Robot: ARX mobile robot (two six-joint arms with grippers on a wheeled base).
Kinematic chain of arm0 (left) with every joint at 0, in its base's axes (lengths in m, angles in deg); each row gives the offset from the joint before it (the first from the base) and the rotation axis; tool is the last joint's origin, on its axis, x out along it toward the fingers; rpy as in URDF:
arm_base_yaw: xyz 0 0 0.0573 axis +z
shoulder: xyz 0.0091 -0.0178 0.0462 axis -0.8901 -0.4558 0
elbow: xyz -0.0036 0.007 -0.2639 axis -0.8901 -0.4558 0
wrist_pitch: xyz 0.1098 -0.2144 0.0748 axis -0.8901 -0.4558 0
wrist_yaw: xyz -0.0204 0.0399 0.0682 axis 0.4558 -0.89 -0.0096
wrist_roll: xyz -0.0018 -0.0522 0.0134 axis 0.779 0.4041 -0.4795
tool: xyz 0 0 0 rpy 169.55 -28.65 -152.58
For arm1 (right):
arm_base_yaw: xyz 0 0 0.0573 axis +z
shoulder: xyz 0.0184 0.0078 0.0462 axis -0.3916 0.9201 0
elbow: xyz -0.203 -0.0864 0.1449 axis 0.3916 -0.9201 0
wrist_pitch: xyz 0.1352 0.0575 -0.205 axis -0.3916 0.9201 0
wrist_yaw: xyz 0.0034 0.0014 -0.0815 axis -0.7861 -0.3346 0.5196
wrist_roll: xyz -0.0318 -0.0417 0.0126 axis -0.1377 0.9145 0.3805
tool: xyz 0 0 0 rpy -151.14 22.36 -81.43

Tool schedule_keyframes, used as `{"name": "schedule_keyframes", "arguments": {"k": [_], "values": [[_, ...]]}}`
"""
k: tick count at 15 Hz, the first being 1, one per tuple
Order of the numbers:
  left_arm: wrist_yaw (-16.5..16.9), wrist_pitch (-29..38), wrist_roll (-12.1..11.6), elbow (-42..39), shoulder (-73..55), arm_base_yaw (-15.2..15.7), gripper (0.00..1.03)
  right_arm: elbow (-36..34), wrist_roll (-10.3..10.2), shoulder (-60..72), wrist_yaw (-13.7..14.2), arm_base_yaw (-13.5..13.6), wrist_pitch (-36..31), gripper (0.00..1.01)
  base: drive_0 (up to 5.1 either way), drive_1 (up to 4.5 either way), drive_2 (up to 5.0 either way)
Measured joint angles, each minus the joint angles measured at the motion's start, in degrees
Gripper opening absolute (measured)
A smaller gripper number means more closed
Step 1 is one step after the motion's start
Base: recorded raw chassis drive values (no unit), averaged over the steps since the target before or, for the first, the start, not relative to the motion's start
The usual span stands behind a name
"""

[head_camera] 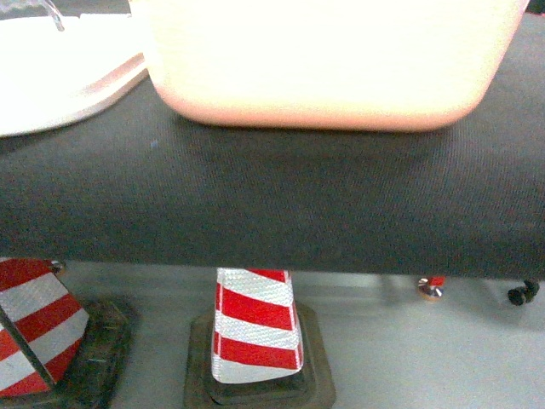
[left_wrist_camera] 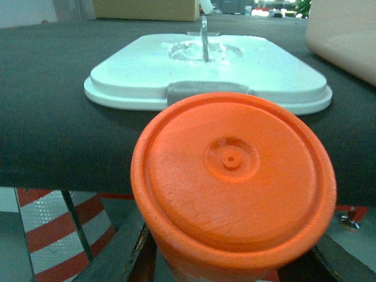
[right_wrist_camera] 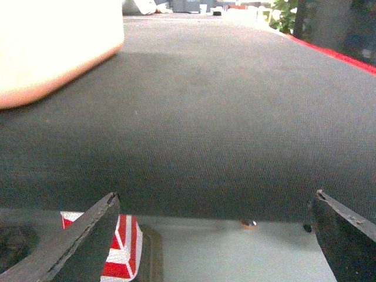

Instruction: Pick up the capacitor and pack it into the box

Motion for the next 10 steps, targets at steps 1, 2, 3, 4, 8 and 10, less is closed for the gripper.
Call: {"name": "schedule_keyframes", "arguments": {"k": [1, 2, 3, 4, 8, 10], "values": [[0.00, -0.02, 0.00, 0.00, 0.00, 0.00, 0.44, 0.00, -0.02, 0.00, -0.02, 0.00, 0.09, 0.98, 0.0, 0.00, 0.0], [-0.02, -0.02, 0.04, 0.00, 0.00, 0.00, 0.44, 0.00, 0.02, 0.00, -0.02, 0.00, 0.04, 0.98, 0.0, 0.00, 0.0], [0.07, -0.07, 0.00, 0.00, 0.00, 0.00, 0.44, 0.00, -0.07, 0.00, 0.02, 0.00, 0.04, 0.98, 0.0, 0.00, 0.0], [0.04, -0.07, 0.00, 0.00, 0.00, 0.00, 0.43, 0.00, -0.07, 0.00, 0.02, 0.00, 0.09, 0.98, 0.0, 0.00, 0.0], [0.00, -0.02, -0.02, 0.00, 0.00, 0.00, 0.43, 0.00, -0.11, 0.00, 0.00, 0.00, 0.07, 0.98, 0.0, 0.00, 0.0], [0.00, 0.11, 0.04, 0.00, 0.00, 0.00, 0.43, 0.00, -0.02, 0.00, -0.02, 0.00, -0.15, 0.98, 0.0, 0.00, 0.0]]}}
